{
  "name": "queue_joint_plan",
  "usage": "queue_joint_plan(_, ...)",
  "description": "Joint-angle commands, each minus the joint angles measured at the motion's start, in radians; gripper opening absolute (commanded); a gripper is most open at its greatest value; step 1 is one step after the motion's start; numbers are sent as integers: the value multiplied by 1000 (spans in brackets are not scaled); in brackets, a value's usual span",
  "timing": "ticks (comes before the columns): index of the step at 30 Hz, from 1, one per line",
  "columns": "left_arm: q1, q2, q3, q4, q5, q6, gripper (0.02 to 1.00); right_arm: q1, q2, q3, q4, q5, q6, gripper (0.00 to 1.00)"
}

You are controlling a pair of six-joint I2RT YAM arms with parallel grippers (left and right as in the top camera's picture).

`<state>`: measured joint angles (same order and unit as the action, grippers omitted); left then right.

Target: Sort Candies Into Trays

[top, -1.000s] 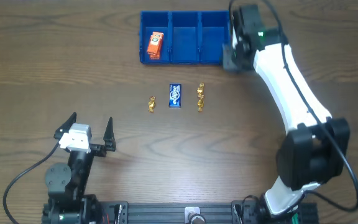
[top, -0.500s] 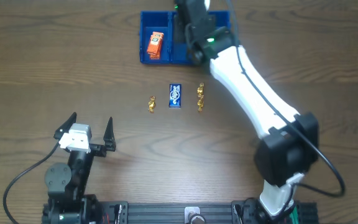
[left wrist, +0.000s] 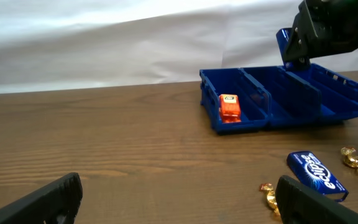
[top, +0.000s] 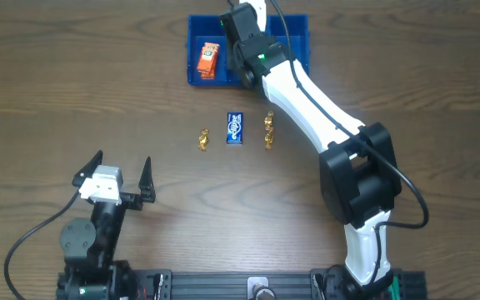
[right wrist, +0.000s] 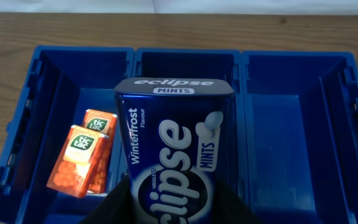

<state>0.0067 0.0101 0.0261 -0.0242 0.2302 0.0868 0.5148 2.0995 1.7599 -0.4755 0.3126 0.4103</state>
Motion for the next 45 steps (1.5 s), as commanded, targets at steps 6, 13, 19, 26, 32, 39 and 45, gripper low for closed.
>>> queue_joint_plan(6, 6, -6, -21, -31, 6, 14, 998, 0, 5, 8, -2, 35, 13, 1000)
queue_joint_plan(13, 6, -6, -21, -31, 6, 14, 998, 1, 5, 9, -8, 27, 13, 1000)
queue_joint_plan(19, 6, -6, -21, -31, 6, 14, 998, 3, -30, 59, -126, 6, 28, 1000)
queue_joint_plan(26, 6, -6, -21, -31, 6, 14, 996, 65, -56, 179, -529, -77, 169, 1000)
queue_joint_plan(32, 6, -6, -21, -31, 6, 14, 998, 127, 2, 170, -675, -150, 224, 1000)
queue_joint_plan(39, 6, -6, -21, -31, 6, 14, 998, 142, 98, 83, -616, -204, 278, 1000)
queue_joint_plan(45, 6, -6, -21, -31, 6, 14, 998, 144, 136, 12, -579, -226, 298, 1000)
